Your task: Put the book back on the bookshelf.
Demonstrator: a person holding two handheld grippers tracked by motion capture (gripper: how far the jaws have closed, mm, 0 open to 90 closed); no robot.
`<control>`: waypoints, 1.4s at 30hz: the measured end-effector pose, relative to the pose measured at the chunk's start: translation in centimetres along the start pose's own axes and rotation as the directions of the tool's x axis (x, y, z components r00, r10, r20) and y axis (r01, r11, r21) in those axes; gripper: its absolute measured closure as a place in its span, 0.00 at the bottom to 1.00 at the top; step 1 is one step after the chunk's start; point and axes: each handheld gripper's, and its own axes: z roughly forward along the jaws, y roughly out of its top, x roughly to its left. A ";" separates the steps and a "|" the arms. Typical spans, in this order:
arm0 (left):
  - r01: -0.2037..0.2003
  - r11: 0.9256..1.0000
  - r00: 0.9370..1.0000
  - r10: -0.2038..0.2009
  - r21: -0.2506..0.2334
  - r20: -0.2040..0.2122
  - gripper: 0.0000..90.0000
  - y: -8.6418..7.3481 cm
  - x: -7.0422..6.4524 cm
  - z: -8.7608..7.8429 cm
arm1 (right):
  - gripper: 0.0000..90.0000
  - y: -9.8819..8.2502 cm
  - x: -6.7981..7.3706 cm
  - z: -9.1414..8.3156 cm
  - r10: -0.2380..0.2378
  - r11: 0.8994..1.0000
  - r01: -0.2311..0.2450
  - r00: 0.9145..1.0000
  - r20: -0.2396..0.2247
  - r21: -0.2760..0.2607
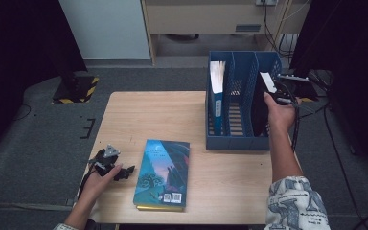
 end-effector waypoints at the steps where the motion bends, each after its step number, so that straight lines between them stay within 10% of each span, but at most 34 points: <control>1: -0.001 1.000 1.000 0.001 0.000 0.000 0.00 0.0 0.0 0.0 | 0.59 0.1 0.1 0.2 0.001 1.000 -0.001 1.000 0.001 0.005; 42: -0.001 1.000 1.000 0.001 -0.002 0.002 0.00 0.0 0.0 0.0 | 0.57 -0.3 0.5 1.3 -0.066 0.998 0.066 0.996 0.052 0.011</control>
